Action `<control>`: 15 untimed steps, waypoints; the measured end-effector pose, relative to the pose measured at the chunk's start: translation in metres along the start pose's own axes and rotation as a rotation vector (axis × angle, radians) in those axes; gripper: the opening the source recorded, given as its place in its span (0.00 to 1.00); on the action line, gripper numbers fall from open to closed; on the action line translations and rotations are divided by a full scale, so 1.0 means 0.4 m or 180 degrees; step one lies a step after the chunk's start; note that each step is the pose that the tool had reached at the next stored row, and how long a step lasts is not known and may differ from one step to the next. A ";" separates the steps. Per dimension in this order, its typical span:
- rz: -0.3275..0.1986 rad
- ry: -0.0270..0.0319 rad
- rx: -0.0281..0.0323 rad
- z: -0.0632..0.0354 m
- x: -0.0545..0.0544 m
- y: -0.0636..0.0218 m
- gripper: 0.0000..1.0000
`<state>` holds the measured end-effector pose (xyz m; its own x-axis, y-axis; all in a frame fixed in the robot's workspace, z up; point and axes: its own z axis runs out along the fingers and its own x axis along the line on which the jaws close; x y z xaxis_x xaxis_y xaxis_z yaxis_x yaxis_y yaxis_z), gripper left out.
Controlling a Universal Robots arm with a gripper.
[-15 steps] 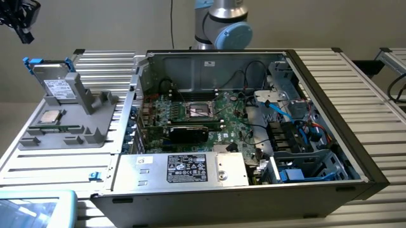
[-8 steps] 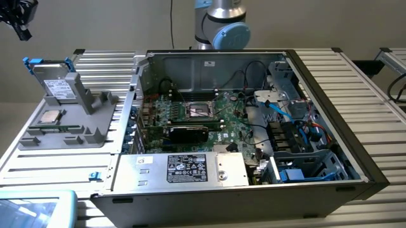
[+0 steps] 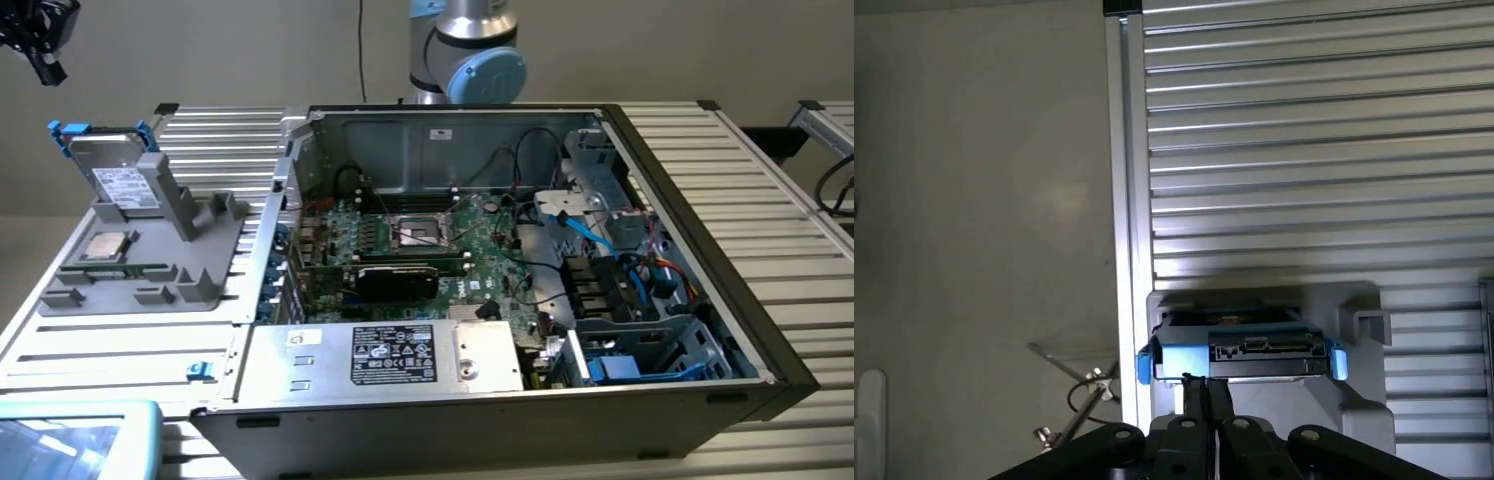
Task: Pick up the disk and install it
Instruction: 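Pick up the disk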
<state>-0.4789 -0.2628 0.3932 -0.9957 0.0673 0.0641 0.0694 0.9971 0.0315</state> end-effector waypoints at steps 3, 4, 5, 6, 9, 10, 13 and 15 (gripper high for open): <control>0.0000 0.0000 0.0000 0.000 0.000 0.000 0.11; 0.0000 0.0000 0.0000 0.000 0.000 0.000 0.11; 0.0000 0.0000 0.0000 0.000 0.001 0.000 0.11; -0.0003 -0.0001 0.0000 0.000 0.002 0.000 0.11; -0.0116 0.0001 0.0007 0.000 0.003 0.000 0.11; -0.0171 0.0003 0.0011 0.000 0.003 0.000 0.11; -0.0346 0.0009 0.0022 0.000 0.003 0.000 0.11; -0.0460 0.0012 0.0029 0.001 0.003 0.000 0.11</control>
<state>-0.4803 -0.2628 0.3930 -0.9950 -0.0772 0.0635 -0.0753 0.9967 0.0315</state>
